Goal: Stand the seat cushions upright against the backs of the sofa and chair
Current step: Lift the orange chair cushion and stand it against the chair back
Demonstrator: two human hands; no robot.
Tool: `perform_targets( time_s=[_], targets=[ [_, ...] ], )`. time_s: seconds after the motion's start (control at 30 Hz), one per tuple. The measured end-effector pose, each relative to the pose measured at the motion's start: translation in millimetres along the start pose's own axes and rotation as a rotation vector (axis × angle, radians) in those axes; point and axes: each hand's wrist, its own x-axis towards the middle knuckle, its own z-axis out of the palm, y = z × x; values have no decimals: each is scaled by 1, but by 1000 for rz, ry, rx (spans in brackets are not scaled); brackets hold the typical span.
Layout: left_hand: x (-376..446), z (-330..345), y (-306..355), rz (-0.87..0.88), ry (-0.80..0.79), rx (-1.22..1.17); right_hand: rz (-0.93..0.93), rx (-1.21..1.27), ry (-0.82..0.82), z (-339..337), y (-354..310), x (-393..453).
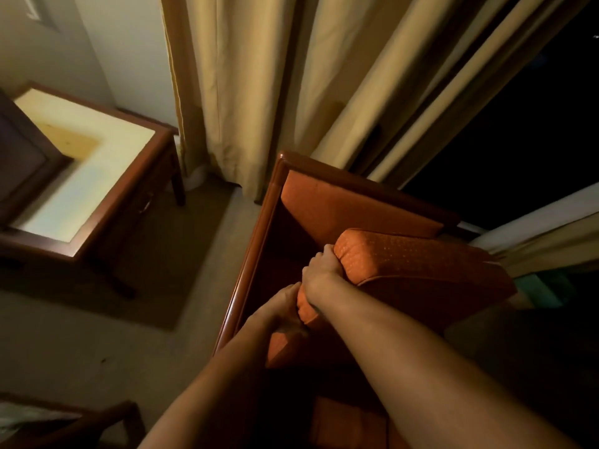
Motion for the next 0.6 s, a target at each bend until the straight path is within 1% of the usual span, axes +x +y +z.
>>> perform_targets(
  time_s=[0.03, 0.13, 0.23, 0.37, 0.43, 0.5, 0.6],
  targets=[
    [-3, -5, 14, 23, 3, 44, 7, 33, 11, 6, 13, -8],
    [-12, -16, 64, 46, -44, 69, 57, 170, 54, 27, 49, -31],
    [-13, -14, 113, 80, -23, 155, 124, 291, 82, 58, 84, -55],
    [-14, -6, 179, 68, -34, 469, 179, 511, 137, 111, 123, -86],
    [-15, 2, 213, 58, -60, 581, 204, 606, 157, 146, 134, -97],
    [-15, 6, 242, 92, -75, 731, 212, 658, 169, 172, 138, -103],
    [-20, 5, 284, 84, -92, 938, 201, 744, 280, 196, 152, -115]
  ],
)
